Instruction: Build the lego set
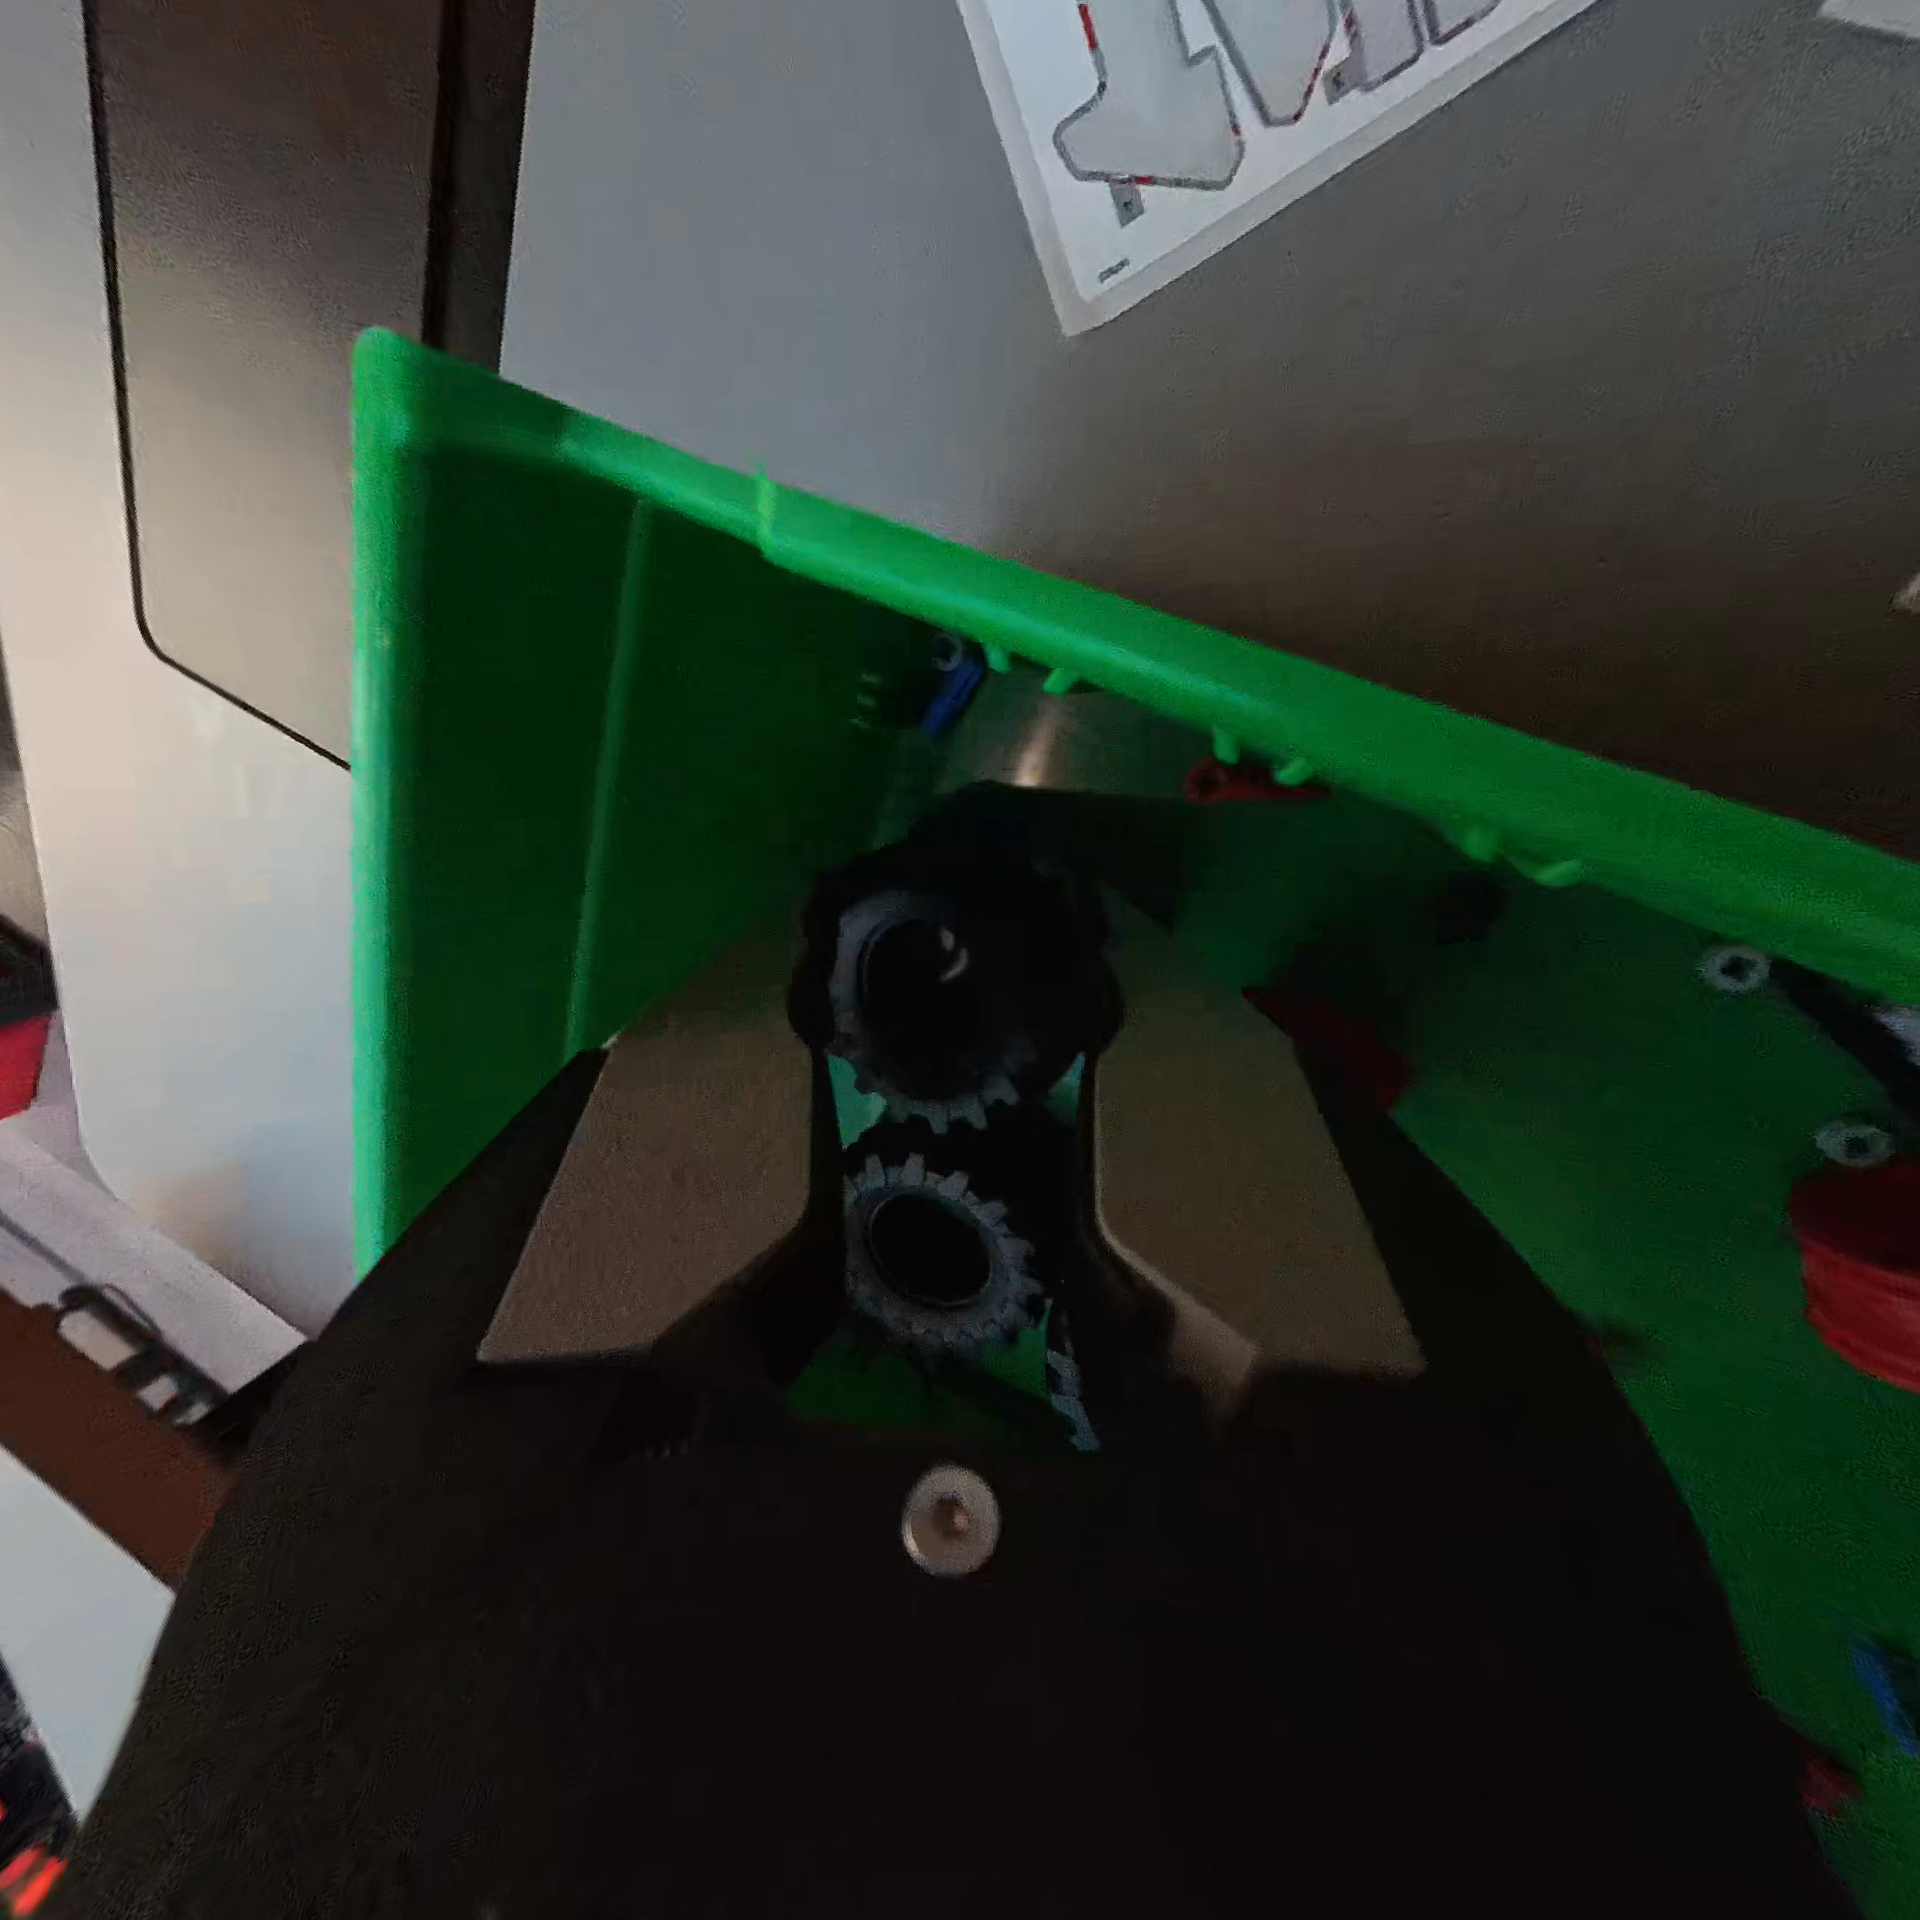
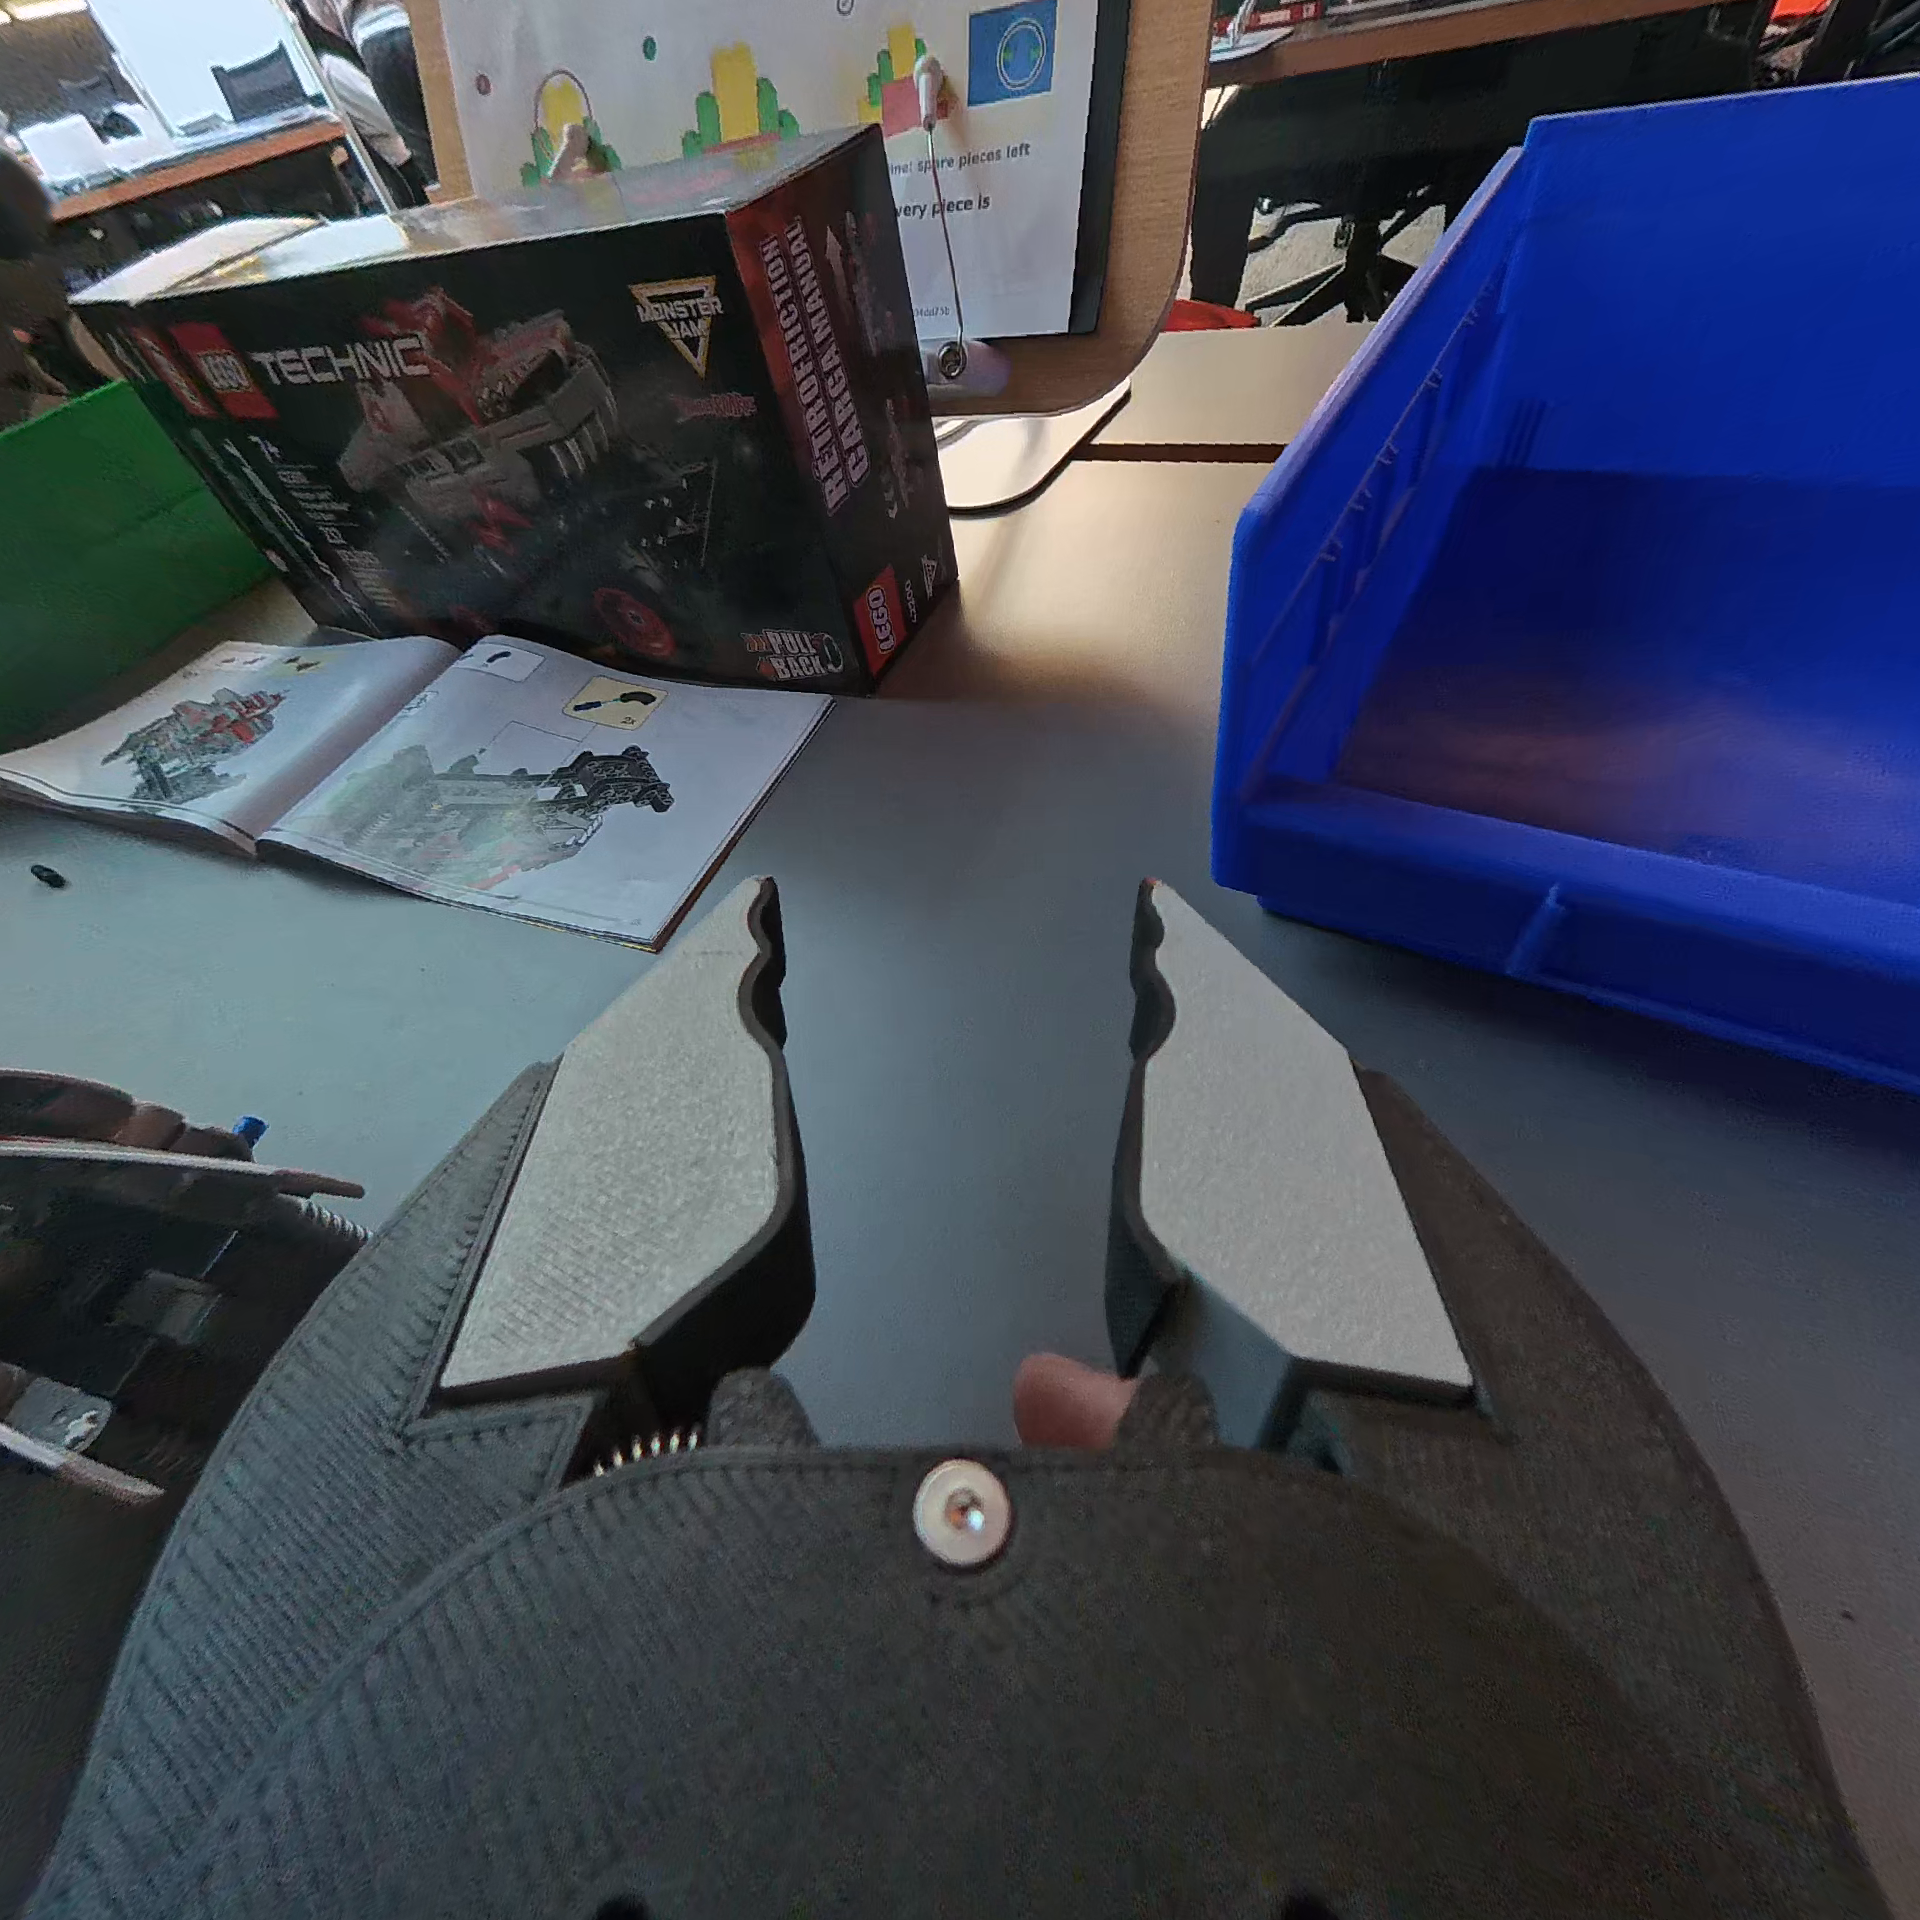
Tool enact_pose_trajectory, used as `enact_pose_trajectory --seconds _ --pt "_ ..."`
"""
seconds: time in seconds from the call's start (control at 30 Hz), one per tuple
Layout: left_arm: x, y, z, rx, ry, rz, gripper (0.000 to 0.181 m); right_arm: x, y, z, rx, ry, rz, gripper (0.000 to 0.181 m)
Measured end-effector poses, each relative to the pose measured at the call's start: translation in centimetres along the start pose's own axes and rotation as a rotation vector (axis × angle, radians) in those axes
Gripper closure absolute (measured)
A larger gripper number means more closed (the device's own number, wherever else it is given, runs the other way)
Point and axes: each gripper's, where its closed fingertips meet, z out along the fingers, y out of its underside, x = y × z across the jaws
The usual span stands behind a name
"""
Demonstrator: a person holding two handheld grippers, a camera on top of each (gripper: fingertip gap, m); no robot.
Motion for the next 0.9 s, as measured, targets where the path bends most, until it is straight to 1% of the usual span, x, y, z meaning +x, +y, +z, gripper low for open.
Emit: enact_pose_trajectory --seconds 0.1,0.13,0.2,0.23,0.27,0.33,0.37,0.47,0.53,0.6,0.63,0.7,0.83,0.9 --pt "0.2 0.3 -0.4 -0.005 0.037 -0.036 0.139 -0.1 -0.2 -0.2 0.015 -0.011 0.005 0.116" --pt "0.8 0.5 -0.8 -0.01 0.071 -0.055 0.148 -0.1 -0.2 -0.2 0.019 -0.017 0.007 0.116" --pt "2.4 0.8 -1.6 -0.016 0.162 -0.088 0.161 -0.2 -0.4 -0.3 0.028 -0.025 0.009 0.116" --pt "3.6 1.2 -2.1 -0.031 0.221 -0.094 0.164 -0.2 -0.4 -0.4 0.034 -0.029 0.009 0.115" --pt "4.8 1.7 -2.6 -0.042 0.27 -0.095 0.161 -0.3 -0.5 -0.4 0.039 -0.032 0.008 0.115" --pt "7.4 3.1 -3.6 -0.113 0.393 -0.06 0.17 -0.4 -0.6 -0.6 0.049 -0.038 0.005 0.115" --pt "7.7 3.1 -3.8 -0.112 0.403 -0.062 0.171 -0.4 -0.7 -0.6 0.053 -0.042 0.003 0.114" --pt "5.4 0.0 -4.2 0.062 0.331 -0.174 0.169 -0.6 -0.8 -0.7 0.064 -0.048 -0.001 0.114" --pt "2.7 -1.3 -3.8 0.111 0.221 -0.229 0.167 -0.6 -0.9 -0.8 0.067 -0.054 0.0 0.114" --pt "0.7 -1.9 -3.0 0.119 0.131 -0.246 0.167 -0.6 -0.9 -0.8 0.071 -0.056 0.0 0.114" --pt "0.2 -2.2 -2.5 0.118 0.111 -0.255 0.167 -0.6 -1.0 -0.9 0.074 -0.056 0.0 0.114" --pt "0.1 -2.3 -1.3 0.091 0.12 -0.258 0.167 -0.6 -1.0 -0.9 0.079 -0.057 0.002 0.114" --pt "0.5 -1.1 0.9 -0.012 0.156 -0.291 0.162 -0.6 -1.1 -1.0 0.085 -0.058 0.002 0.114" --pt "0.4 -1.2 1.2 -0.006 0.164 -0.308 0.164 -0.7 -1.1 -1.0 0.087 -0.059 0.002 0.114"
